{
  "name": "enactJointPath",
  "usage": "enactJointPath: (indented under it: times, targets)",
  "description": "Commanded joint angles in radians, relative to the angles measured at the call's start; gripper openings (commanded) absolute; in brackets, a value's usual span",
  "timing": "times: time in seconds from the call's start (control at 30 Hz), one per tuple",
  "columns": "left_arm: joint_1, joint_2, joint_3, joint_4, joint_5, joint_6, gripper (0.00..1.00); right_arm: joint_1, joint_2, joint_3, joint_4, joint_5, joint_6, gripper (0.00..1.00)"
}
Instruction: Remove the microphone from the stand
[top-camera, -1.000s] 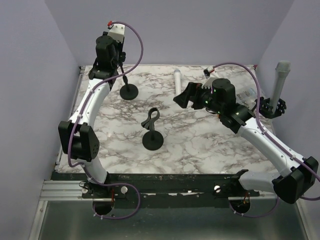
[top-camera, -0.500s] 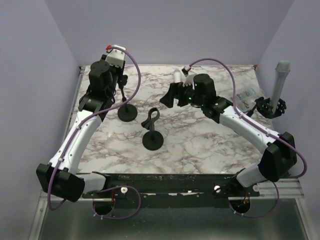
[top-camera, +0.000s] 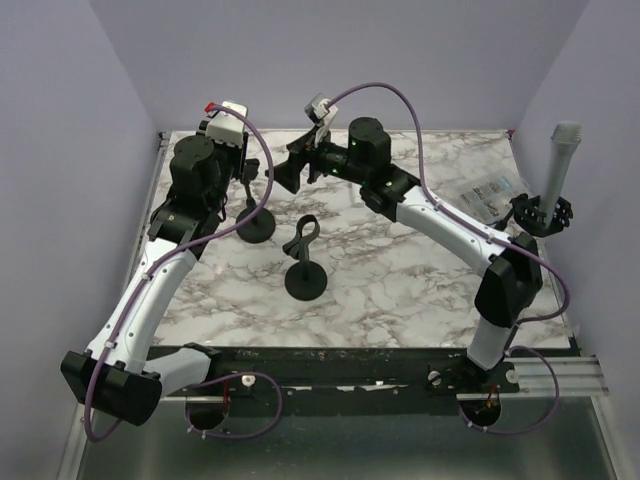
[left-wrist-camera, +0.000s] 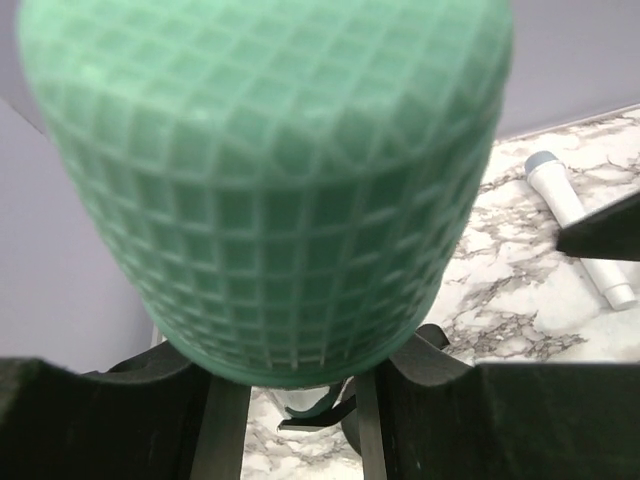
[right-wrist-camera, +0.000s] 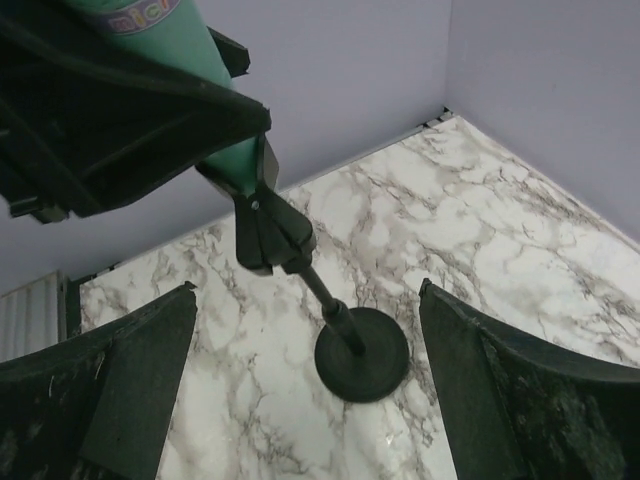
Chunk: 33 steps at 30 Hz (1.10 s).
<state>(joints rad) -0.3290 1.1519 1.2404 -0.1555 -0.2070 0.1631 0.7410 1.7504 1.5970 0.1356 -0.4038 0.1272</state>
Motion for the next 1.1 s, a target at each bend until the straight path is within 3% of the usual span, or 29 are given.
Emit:
enactJointPath:
  times: [0.0, 0.27, 0.43, 0.67, 0.87, 0.93, 1.0, 1.07]
  targets:
    - [-0.019, -0.019, 0.049, -0.148, -0.009, -0.072, 0.00, 0.052, 0.117, 0.116, 0.017, -0.038, -0.094, 0.92]
    - [-0.025, -0.053, 0.026, -0.134, 0.003, -0.063, 0.00, 0.086, 0.216, 0.156, 0.103, -0.065, -0.159, 0.79]
    - [-0.025, -0.049, 0.027, -0.138, 0.006, -0.062, 0.00, 0.089, 0.225, 0.121, 0.180, -0.056, -0.167, 0.65]
    - [-0.025, -0.064, 0.018, -0.126, 0.011, -0.062, 0.00, 0.096, 0.273, 0.188, 0.137, -0.064, -0.186, 0.50]
    - [-0.025, -0.066, 0.016, -0.124, 0.010, -0.062, 0.00, 0.109, 0.297, 0.209, 0.114, -0.028, -0.206, 0.45]
    - [-0.025, -0.067, 0.016, -0.125, 0.011, -0.063, 0.00, 0.112, 0.305, 0.222, 0.097, -0.013, -0.213, 0.32]
    - [-0.025, -0.070, 0.016, -0.124, 0.010, -0.063, 0.00, 0.112, 0.316, 0.250, 0.067, -0.010, -0.218, 0.06]
    - [-0.025, -0.076, 0.016, -0.123, 0.007, -0.062, 0.00, 0.112, 0.325, 0.271, 0.050, -0.019, -0.218, 0.01]
